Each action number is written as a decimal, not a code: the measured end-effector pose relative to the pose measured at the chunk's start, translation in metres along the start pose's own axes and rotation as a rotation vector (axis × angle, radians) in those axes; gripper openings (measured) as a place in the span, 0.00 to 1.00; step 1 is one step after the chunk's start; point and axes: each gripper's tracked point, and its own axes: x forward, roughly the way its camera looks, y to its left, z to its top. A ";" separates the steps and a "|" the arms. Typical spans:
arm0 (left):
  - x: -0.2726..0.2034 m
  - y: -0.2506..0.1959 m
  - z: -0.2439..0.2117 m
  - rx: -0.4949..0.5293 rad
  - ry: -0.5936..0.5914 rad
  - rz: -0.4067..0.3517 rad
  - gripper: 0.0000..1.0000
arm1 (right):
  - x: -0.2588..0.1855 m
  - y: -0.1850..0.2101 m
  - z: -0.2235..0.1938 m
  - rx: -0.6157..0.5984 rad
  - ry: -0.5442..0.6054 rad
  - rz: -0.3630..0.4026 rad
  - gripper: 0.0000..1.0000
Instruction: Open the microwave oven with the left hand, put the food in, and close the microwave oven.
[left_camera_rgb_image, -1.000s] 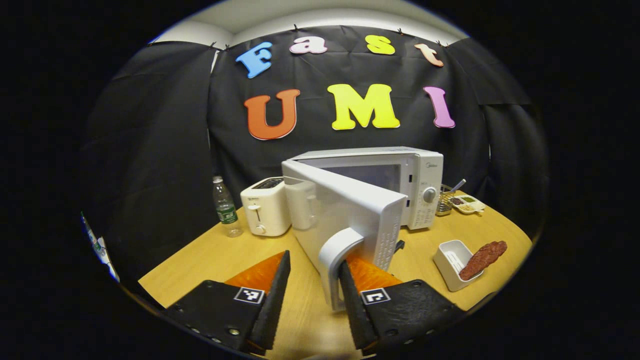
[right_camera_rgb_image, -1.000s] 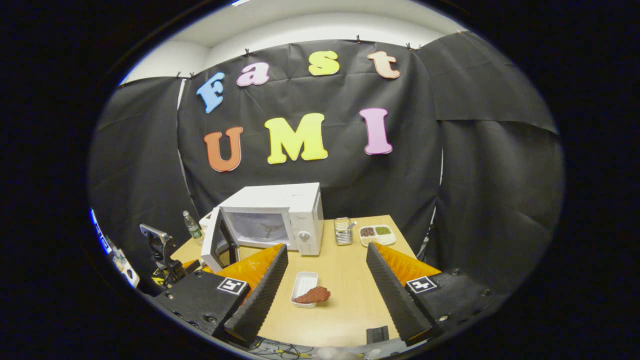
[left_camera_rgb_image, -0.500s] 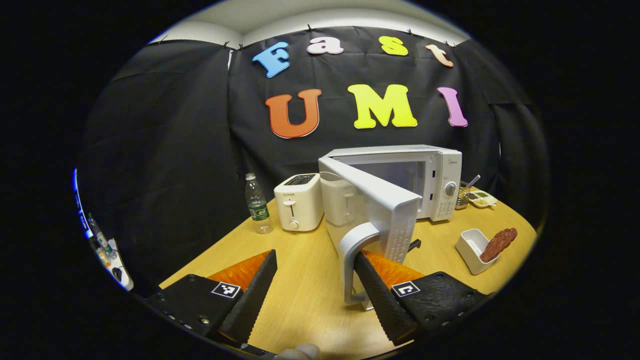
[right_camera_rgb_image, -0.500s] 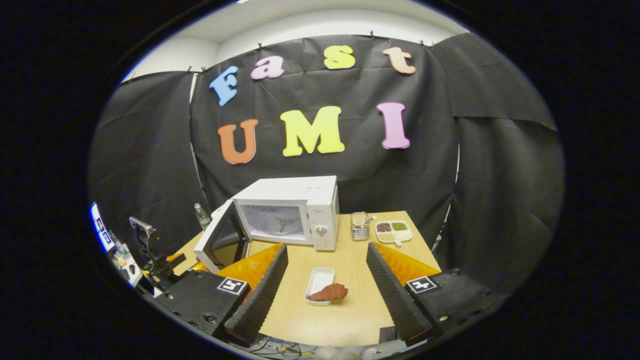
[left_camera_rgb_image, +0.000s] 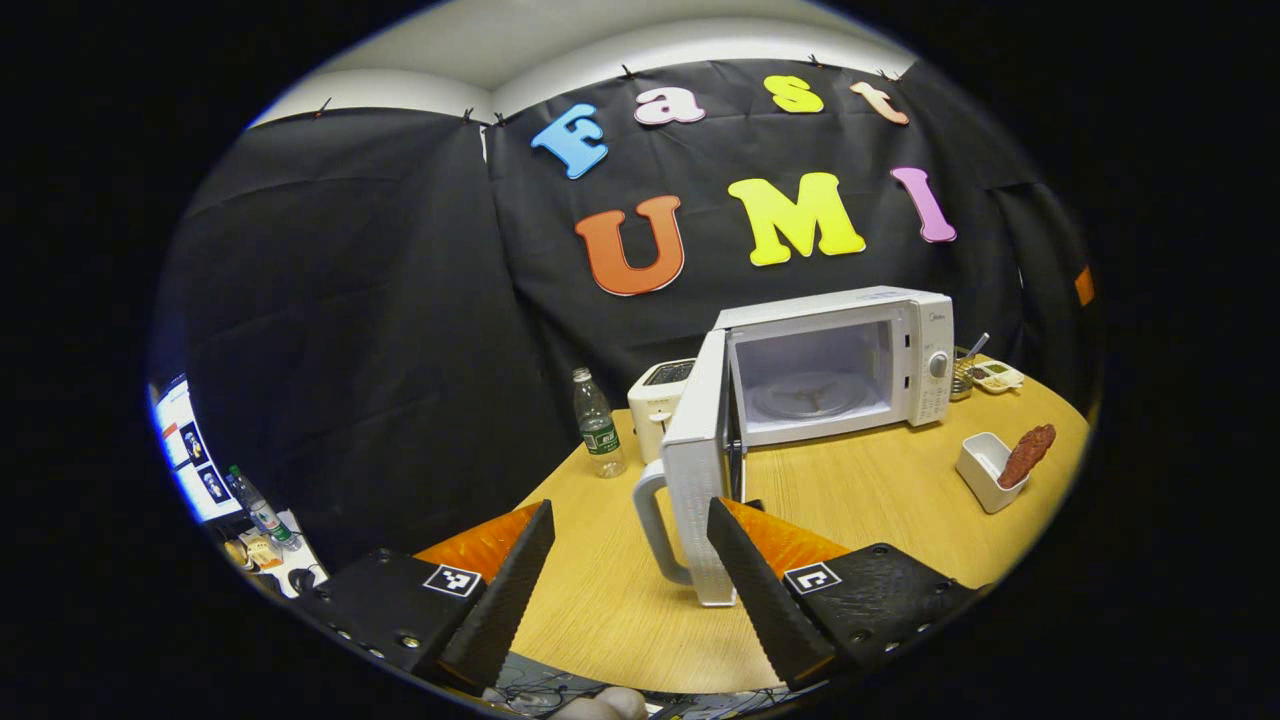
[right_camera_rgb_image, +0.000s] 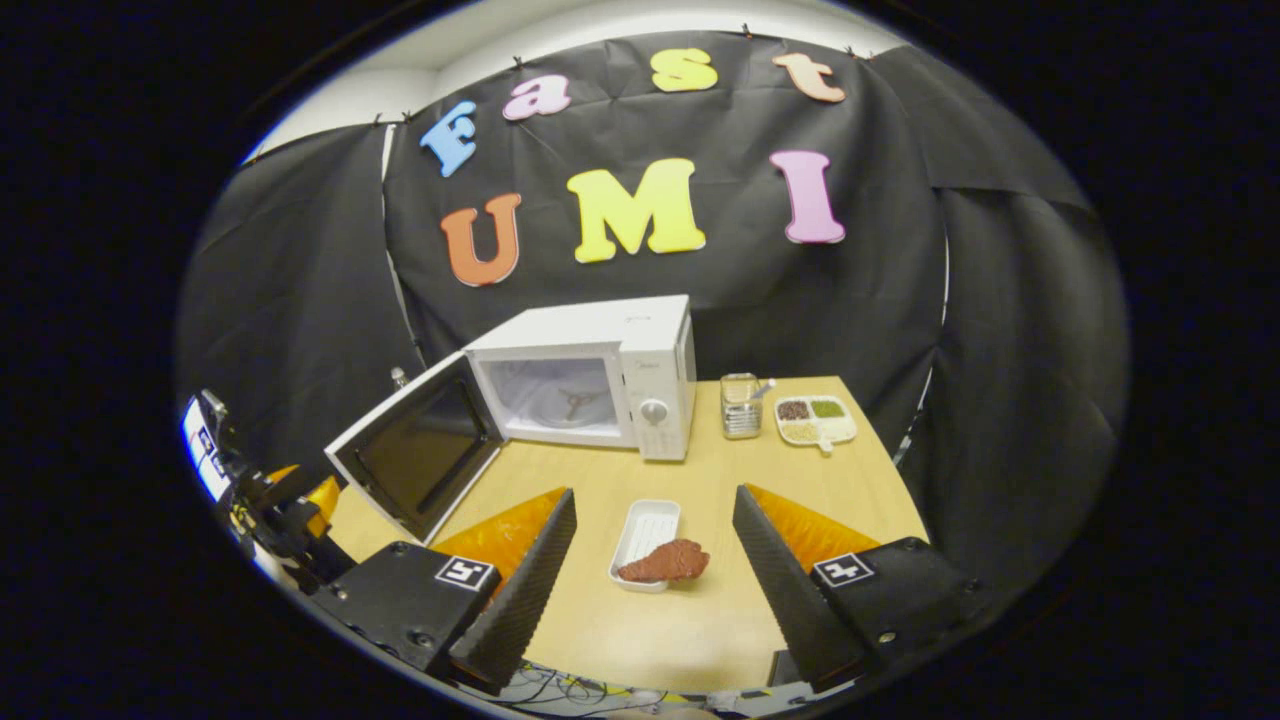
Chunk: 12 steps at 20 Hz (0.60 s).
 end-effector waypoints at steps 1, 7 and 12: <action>-0.006 -0.004 0.006 -0.008 -0.004 -0.007 0.94 | 0.012 -0.006 -0.014 0.011 0.040 0.009 0.92; -0.035 -0.051 0.047 -0.051 -0.033 -0.073 0.94 | 0.090 -0.038 -0.095 0.120 0.286 0.103 0.76; -0.033 -0.073 0.068 -0.040 0.003 -0.034 0.94 | 0.133 -0.040 -0.112 0.301 0.401 0.226 0.48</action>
